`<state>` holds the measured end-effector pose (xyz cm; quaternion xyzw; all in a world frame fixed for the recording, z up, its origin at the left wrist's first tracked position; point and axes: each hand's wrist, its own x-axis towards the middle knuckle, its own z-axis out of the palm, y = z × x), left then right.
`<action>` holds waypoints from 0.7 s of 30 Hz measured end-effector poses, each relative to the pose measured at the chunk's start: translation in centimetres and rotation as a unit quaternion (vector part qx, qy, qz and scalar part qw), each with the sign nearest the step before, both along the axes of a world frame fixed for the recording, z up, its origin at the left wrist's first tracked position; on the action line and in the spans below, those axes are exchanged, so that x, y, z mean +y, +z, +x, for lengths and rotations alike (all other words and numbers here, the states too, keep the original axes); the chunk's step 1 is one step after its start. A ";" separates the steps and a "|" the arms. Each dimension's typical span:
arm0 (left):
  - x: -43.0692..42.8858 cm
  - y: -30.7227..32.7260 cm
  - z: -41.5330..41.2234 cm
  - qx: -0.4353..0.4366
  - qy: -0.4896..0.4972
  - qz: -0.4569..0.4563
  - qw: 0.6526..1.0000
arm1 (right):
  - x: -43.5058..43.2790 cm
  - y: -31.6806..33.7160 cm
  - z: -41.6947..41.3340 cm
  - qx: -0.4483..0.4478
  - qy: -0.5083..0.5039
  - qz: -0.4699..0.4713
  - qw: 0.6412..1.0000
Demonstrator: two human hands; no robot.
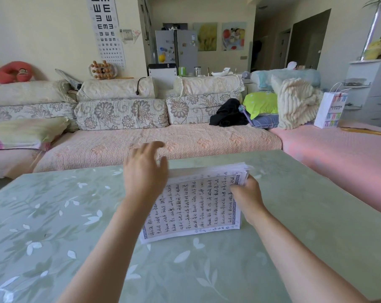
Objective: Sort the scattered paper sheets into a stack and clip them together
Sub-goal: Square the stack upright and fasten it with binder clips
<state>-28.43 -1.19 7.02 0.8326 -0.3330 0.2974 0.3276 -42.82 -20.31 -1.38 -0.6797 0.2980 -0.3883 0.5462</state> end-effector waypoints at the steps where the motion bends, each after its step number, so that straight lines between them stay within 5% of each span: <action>1: -1.7 0.2 -1.4 -0.040 -0.043 0.055 0.997 | 0.0 0.1 0.1 -0.001 -0.002 0.001 1.000; 6: -9.2 -1.8 -6.7 -0.117 -0.155 0.289 0.937 | 0.0 0.4 -0.1 -0.034 0.009 -0.007 0.999; 14: -10.4 -1.9 -7.0 -0.156 -0.164 0.310 0.923 | -0.7 0.7 -0.7 0.003 0.043 -0.074 0.996; 21: -4.9 -0.6 -2.7 -0.100 -0.092 0.346 0.929 | -0.9 0.4 -0.8 0.046 0.038 -0.014 0.998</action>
